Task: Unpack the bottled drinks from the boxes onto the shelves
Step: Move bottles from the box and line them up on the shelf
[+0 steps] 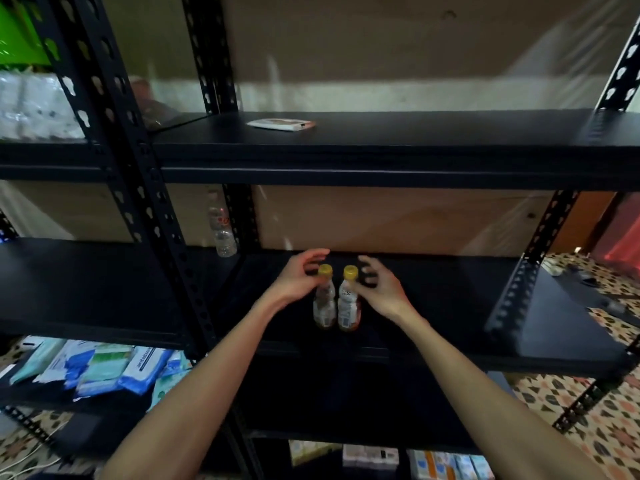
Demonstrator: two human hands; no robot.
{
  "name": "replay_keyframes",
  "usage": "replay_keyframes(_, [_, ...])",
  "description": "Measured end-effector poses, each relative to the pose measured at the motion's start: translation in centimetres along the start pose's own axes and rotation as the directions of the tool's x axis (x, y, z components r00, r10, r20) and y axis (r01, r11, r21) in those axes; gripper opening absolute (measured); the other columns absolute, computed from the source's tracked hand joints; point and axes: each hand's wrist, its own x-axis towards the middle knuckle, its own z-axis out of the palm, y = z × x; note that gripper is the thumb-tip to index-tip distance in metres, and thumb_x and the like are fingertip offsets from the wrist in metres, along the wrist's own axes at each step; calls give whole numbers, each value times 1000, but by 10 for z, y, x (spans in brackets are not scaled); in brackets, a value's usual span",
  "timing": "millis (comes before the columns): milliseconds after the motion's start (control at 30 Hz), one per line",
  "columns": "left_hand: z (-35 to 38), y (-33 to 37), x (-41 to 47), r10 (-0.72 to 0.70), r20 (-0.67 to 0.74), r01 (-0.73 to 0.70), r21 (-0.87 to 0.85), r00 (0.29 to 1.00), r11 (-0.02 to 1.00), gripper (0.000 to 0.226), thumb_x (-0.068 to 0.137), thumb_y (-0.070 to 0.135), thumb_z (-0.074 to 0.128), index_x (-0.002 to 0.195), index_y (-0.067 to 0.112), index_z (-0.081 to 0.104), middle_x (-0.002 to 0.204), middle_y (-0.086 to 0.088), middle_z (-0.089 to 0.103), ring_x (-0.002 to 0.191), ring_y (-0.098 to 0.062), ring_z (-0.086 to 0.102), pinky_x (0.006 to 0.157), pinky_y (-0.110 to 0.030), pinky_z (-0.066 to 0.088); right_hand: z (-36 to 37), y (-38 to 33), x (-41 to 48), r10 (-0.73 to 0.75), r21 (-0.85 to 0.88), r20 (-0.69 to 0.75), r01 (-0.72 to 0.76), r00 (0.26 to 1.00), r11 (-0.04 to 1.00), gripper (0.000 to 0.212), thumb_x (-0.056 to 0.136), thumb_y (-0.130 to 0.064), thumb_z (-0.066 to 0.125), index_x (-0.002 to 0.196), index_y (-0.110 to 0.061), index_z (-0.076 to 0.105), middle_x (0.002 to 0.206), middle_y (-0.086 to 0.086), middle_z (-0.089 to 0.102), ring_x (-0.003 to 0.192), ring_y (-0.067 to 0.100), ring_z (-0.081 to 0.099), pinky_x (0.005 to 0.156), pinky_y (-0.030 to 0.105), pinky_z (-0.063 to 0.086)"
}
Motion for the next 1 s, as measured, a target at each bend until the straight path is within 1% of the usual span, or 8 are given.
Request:
replay_keyframes(133, [-13, 26, 19, 10, 226, -106, 421, 974, 901, 31, 93, 4, 65, 111, 28, 75, 114, 2, 73, 103, -10, 68, 93, -24, 53, -4, -27, 8, -48, -59, 3, 49, 999, 997, 34, 84, -36, 81, 115, -27, 71, 99, -5, 69, 89, 7, 66, 74, 14, 48])
replay_keyframes(233, [-8, 33, 24, -16, 188, -93, 558, 982, 825, 23, 90, 10, 71, 108, 22, 76, 108, 0, 74, 95, -11, 69, 89, -28, 55, -1, -27, 8, -24, -79, -23, 22, 999, 997, 21, 83, -30, 82, 103, -26, 75, 85, -6, 71, 83, 6, 68, 71, 13, 48])
replay_keyframes(400, [-3, 40, 18, -6, 78, -43, 614, 997, 788, 38, 83, 37, 79, 116, 21, 69, 112, -3, 68, 94, -15, 62, 90, -32, 53, -3, -30, 6, -13, -96, -34, 9, 999, 995, 19, 87, -24, 80, 105, -24, 74, 88, -4, 72, 86, 8, 68, 71, 12, 48])
replay_keyframes(467, [-5, 44, 17, -47, 160, -67, 637, 986, 768, 45, 86, 30, 77, 128, 23, 63, 123, 0, 64, 106, -16, 61, 97, -33, 51, -3, -32, 5, -10, -101, -30, 7, 999, 995, 21, 86, -25, 80, 105, -23, 73, 89, -3, 72, 85, 8, 67, 73, 14, 49])
replay_keyframes(633, [-5, 52, 16, -47, 149, -71, 697, 988, 713, 26, 90, 21, 72, 117, 19, 70, 119, -3, 67, 103, -19, 64, 89, -31, 53, -3, -35, 2, 3, -99, -22, -5, 1000, 995, 21, 88, -24, 79, 107, -22, 72, 85, -8, 67, 82, 3, 64, 77, 16, 50])
replay_keyframes(733, [0, 50, 17, -73, 67, 7, 686, 995, 728, 47, 82, 39, 80, 122, 21, 64, 123, -6, 62, 105, -23, 62, 90, -35, 52, -4, -36, 2, 6, -109, -28, -9, 1000, 994, 24, 88, -22, 78, 111, -20, 73, 85, -10, 67, 82, 0, 63, 78, 16, 51])
replay_keyframes(800, [2, 51, 17, -105, 106, -2, 715, 989, 699, 59, 80, 35, 82, 133, 23, 57, 130, -7, 58, 114, -26, 60, 93, -34, 51, -4, -36, 2, 8, -114, -29, -11, 1000, 993, 24, 89, -22, 78, 112, -20, 72, 84, -11, 65, 80, -3, 61, 73, 11, 48])
replay_keyframes(1000, [7, 46, 16, -112, 77, 21, 727, 991, 687, 33, 81, 16, 79, 110, 21, 65, 122, -10, 60, 105, -25, 63, 91, -35, 52, -4, -39, 0, -1, -152, -21, -2, 1000, 988, 28, 87, -28, 79, 113, -20, 71, 89, -8, 65, 90, 10, 65, 75, 16, 48])
